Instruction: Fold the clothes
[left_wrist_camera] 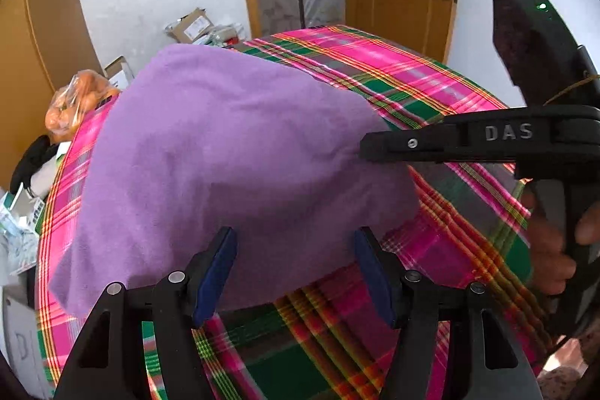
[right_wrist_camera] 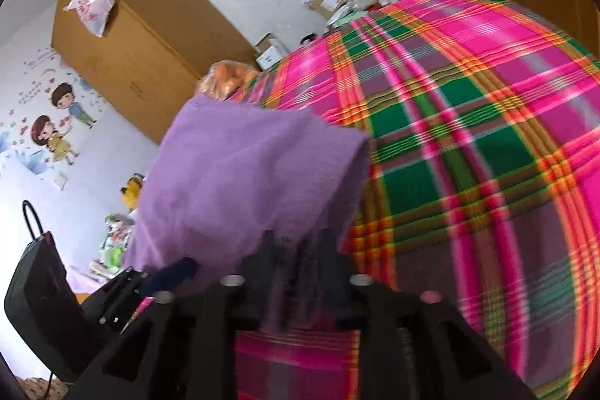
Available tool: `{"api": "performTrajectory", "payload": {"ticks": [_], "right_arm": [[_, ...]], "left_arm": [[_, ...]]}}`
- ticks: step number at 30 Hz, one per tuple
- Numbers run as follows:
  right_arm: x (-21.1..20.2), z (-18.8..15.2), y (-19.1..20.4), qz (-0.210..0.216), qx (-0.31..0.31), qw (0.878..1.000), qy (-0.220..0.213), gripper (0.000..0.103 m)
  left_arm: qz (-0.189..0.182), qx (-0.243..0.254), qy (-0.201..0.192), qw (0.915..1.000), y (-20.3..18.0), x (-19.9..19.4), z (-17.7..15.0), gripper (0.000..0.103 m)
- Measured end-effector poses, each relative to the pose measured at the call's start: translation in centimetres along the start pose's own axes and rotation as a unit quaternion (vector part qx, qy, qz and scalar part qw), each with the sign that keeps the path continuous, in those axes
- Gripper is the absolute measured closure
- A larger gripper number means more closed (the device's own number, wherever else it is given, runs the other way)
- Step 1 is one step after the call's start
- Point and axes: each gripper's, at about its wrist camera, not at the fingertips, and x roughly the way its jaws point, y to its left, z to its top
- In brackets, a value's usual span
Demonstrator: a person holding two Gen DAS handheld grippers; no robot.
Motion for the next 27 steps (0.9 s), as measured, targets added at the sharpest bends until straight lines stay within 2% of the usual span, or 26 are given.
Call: {"api": "performTrajectory", "payload": {"ticks": [3, 12, 17, 21, 27], "right_arm": [[0.4, 0.3, -1.1, 0.009, 0.016, 1.000, 0.004, 0.055], [3.3, 1.3, -1.7, 0.034, 0.028, 0.999, 0.030, 0.054], [4.1, 1.7, -1.7, 0.054, 0.039, 0.997, 0.035, 0.055], [3.6, 1.8, -1.6, 0.073, 0.042, 0.996, 0.030, 0.079], [2.8, 2.0, -1.4, 0.101, 0.047, 0.994, 0.022, 0.096]], "left_arm": [[0.006, 0.013, 0.003, 0.9999, -0.2, 0.4, -0.1, 0.036], [-0.001, 0.039, -0.007, 0.9992, -0.5, 1.2, -0.6, 0.037], [0.014, 0.059, 0.010, 0.9981, -0.9, 2.1, -0.6, 0.037], [0.017, 0.063, 0.015, 0.9977, -1.1, 2.2, -0.4, 0.037], [0.037, 0.073, 0.011, 0.9966, -1.9, 2.3, -0.1, 0.036]]}}
